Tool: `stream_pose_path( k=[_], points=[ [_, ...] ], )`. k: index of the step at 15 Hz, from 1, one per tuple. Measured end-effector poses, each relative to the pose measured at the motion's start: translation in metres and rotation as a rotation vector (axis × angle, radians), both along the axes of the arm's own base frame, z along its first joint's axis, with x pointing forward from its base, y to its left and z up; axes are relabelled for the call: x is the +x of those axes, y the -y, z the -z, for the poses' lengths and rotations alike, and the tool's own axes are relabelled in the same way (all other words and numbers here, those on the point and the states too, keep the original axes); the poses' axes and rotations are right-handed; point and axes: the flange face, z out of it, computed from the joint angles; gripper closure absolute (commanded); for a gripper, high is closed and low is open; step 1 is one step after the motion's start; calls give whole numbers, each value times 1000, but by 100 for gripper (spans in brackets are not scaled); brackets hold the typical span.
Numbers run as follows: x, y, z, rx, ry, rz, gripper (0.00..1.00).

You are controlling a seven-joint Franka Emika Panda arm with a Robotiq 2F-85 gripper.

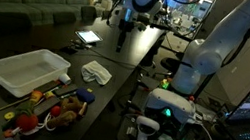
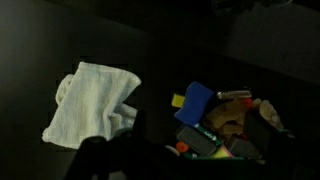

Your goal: Use the white towel to move the objects on the table to the left, then put the towel in the bowl

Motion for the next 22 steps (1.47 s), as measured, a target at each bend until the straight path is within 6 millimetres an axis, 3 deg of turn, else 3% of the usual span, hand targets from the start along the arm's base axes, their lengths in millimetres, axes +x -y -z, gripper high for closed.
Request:
stream_pose_path(
  k=[7, 14, 18, 22],
  points=[
    [49, -4, 113, -86, 24, -30, 0],
    [98, 34, 202, -141, 63, 101, 0],
    [120, 57, 242, -152, 43, 163, 0],
    [139, 79, 267, -145, 44, 208, 0]
  ],
)
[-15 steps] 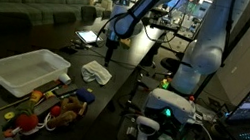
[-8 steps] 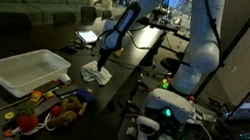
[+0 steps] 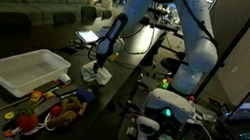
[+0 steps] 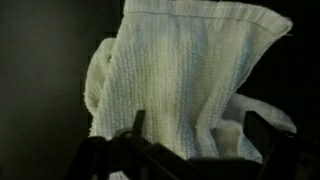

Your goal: Use the white towel to move the objects on the table to the left, then put the towel in the bowl

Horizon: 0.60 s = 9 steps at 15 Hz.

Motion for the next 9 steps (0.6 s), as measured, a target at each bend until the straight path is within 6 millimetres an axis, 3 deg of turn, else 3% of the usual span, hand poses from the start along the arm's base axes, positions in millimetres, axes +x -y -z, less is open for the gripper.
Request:
stream_pose_path(
  k=[6, 9],
  points=[
    [14, 36, 30, 12, 6, 67, 0],
    [17, 41, 46, 8, -2, 94, 0]
  ],
)
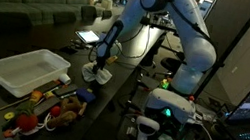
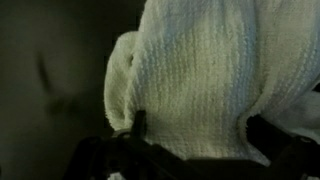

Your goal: Use the white towel to move the objects on the table to the left, then put the towel in the bowl

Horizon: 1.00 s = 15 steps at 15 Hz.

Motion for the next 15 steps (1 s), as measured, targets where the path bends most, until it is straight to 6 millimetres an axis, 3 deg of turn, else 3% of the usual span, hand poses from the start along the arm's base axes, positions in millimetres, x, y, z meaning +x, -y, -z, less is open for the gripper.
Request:
stream_pose_path(
  k=[1, 3, 4, 11, 14, 15],
  points=[
    [1, 0, 5, -3, -4, 7, 0],
    [2, -2, 14, -9, -17, 16, 17],
    [2, -4, 19, -10, -23, 18, 33],
    [2, -15, 19, -5, -63, 13, 86],
    [-16, -14, 19, -14, -97, 5, 93],
    [-25, -14, 20, -17, -114, 4, 90]
  ],
)
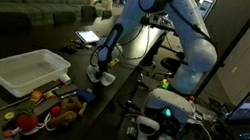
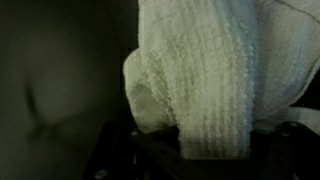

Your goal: Use the white towel to move the objects on the table to the left, then put the towel in the bowl

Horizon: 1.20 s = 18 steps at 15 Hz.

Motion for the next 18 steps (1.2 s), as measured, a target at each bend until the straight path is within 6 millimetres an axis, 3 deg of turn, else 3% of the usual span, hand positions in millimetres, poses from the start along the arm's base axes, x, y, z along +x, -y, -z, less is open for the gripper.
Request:
stream_pose_path(
  k=[5, 10, 14, 18],
  points=[
    [-60, -18, 3, 11, -107, -28, 90],
    [-114, -82, 7, 52, -195, -110, 91],
    [-132, -149, 8, 73, -210, -168, 91],
    [-127, -195, 7, 44, -178, -183, 91]
  ],
)
